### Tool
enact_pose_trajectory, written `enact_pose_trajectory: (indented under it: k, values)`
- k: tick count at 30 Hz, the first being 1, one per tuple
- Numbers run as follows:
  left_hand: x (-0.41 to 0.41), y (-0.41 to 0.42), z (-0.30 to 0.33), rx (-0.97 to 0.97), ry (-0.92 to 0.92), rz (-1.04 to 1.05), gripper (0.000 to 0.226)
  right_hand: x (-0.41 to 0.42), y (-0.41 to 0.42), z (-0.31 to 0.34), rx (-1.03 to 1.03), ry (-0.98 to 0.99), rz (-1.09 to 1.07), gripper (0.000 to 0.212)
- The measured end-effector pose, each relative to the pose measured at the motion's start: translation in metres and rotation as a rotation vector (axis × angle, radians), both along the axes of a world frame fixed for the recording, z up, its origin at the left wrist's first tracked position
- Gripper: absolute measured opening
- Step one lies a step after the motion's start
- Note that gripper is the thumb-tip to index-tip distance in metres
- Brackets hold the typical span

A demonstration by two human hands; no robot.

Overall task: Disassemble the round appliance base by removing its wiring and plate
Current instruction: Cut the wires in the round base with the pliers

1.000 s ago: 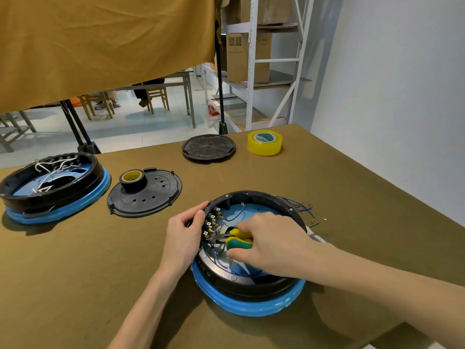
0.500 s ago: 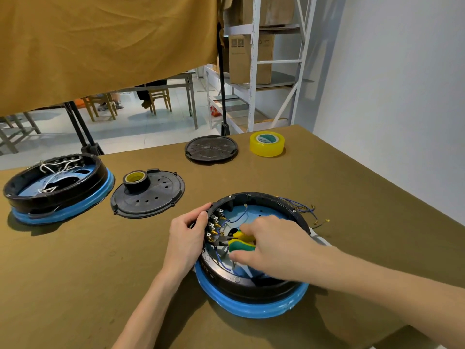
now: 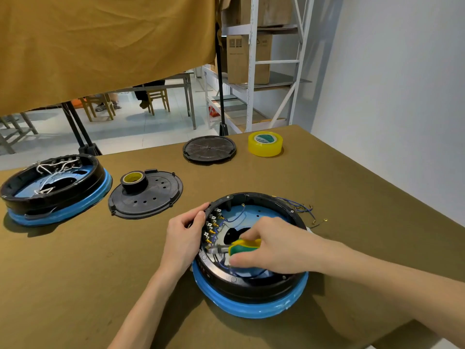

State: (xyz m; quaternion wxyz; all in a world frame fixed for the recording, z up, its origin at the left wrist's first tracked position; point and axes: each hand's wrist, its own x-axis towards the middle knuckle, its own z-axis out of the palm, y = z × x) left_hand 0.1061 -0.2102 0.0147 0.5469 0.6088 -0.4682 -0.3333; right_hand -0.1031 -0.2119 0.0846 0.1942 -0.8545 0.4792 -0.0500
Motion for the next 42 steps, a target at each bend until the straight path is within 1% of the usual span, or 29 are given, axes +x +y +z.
enact_pose_trajectory:
  k: [3, 7, 10, 12, 14, 16, 20, 22, 25, 27, 29, 32, 34, 36, 37, 39, 42]
  values:
    - [-0.001, -0.001, -0.002, -0.002, 0.009, 0.019, 0.029, -0.009, -0.004, 0.003, -0.185, 0.068, -0.022, 0.062]
    - [0.0, -0.002, -0.002, -0.002, 0.0, 0.015, 0.029, -0.024, -0.008, 0.002, -0.179, -0.04, -0.088, 0.069]
    - [0.001, -0.003, -0.003, -0.01, -0.027, 0.01, 0.028, -0.036, -0.023, -0.002, -0.258, -0.087, -0.145, 0.061]
    - [0.0, -0.002, -0.002, -0.014, -0.028, 0.002, 0.025, -0.044, -0.038, -0.005, -0.292, -0.13, -0.22, 0.069]
    - [-0.001, -0.003, -0.002, -0.022, -0.026, 0.0, 0.021, -0.056, -0.056, -0.008, -0.326, -0.144, -0.343, 0.073]
    - [-0.001, -0.004, -0.001, -0.018, -0.033, 0.004, 0.018, -0.07, -0.073, -0.013, -0.322, -0.125, -0.447, 0.07]
    - [-0.002, -0.006, 0.0, -0.002, -0.025, 0.012, 0.02, -0.095, -0.094, -0.028, -0.291, 0.004, -0.552, 0.049]
    - [-0.001, -0.007, 0.0, -0.007, -0.021, 0.019, 0.02, -0.102, -0.099, -0.037, -0.261, 0.079, -0.568, 0.045]
    - [0.0, -0.009, -0.001, -0.005, -0.02, 0.024, 0.019, -0.106, -0.103, -0.044, -0.218, 0.148, -0.562, 0.048]
    - [0.001, -0.009, -0.001, -0.007, -0.032, 0.02, 0.019, -0.107, -0.105, -0.044, -0.283, 0.204, -0.559, 0.052]
    - [0.001, -0.008, -0.002, -0.012, -0.048, 0.012, 0.019, -0.105, -0.103, -0.041, -0.354, 0.211, -0.558, 0.055]
    - [0.0, -0.007, -0.002, -0.018, -0.081, 0.005, 0.02, -0.1, -0.099, -0.037, -0.437, 0.25, -0.541, 0.054]
    - [-0.001, -0.006, -0.002, -0.016, -0.089, 0.005, 0.021, -0.095, -0.098, -0.034, -0.399, 0.297, -0.53, 0.048]
    - [0.0, -0.005, -0.002, -0.019, -0.076, 0.003, 0.021, -0.091, -0.097, -0.03, -0.342, 0.32, -0.536, 0.036]
    - [0.0, -0.004, -0.002, -0.021, -0.072, -0.001, 0.021, -0.09, -0.096, -0.029, -0.337, 0.323, -0.544, 0.034]
    - [-0.001, -0.004, -0.003, -0.024, -0.085, -0.006, 0.021, -0.087, -0.092, -0.026, -0.358, 0.284, -0.545, 0.04]
    - [0.0, -0.005, -0.004, -0.023, -0.105, 0.003, 0.022, -0.08, -0.082, -0.018, -0.341, 0.092, -0.483, 0.053]
